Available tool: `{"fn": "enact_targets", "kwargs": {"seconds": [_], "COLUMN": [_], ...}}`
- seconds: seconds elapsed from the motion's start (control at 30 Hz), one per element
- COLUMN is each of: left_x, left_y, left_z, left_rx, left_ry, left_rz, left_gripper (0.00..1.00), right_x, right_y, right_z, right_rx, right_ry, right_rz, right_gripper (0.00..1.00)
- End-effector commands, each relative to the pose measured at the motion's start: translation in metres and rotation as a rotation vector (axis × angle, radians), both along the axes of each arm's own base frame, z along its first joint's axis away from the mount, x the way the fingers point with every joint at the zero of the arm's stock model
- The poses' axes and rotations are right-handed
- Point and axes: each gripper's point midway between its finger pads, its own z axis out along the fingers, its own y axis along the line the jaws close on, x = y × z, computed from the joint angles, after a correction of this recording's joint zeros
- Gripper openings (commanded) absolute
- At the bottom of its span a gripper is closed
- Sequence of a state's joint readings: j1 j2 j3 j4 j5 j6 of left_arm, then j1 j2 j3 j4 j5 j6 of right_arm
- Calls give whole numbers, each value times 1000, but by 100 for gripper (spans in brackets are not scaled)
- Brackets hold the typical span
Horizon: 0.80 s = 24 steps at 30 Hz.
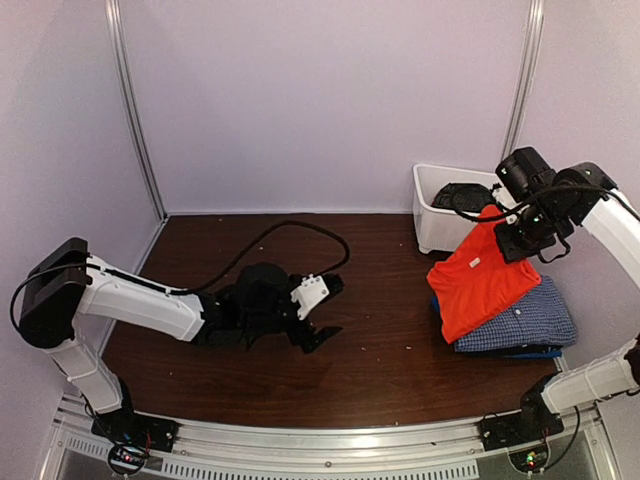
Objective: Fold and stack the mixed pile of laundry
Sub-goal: Place the square-folded T-shirt at the corner of the board.
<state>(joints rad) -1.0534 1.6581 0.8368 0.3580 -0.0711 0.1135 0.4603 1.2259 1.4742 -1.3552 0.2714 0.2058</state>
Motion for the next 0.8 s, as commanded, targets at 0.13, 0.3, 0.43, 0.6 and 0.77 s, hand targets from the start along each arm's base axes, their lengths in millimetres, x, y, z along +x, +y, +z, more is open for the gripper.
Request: {"fn": "enact_targets", "kwargs": {"seconds": [0.13, 0.3, 0.43, 0.6, 0.77], "left_x": [6, 6, 7, 9, 10], "left_y": [5, 8, 9, 9, 5], "left_z": [25, 27, 27, 26, 20], "left_rx": [-64, -64, -64, -59, -55], "left_ry": [-45, -53, -55, -57, -46], "left_rz": [15, 20, 23, 29, 22], "left_gripper": [98, 98, 98, 98, 98], "right_x": [30, 38, 41, 20, 15], "right_y": [-41, -50, -59, -92, -101], "right_z": [-5, -18, -23, -56, -69], "right_rx": [-194, -240, -293, -569, -600], "right_ry": [-24, 15, 14, 179, 150], "right_rz": [-90, -114, -121, -101, -114], "right_gripper": [0, 0, 0, 0, 0]}}
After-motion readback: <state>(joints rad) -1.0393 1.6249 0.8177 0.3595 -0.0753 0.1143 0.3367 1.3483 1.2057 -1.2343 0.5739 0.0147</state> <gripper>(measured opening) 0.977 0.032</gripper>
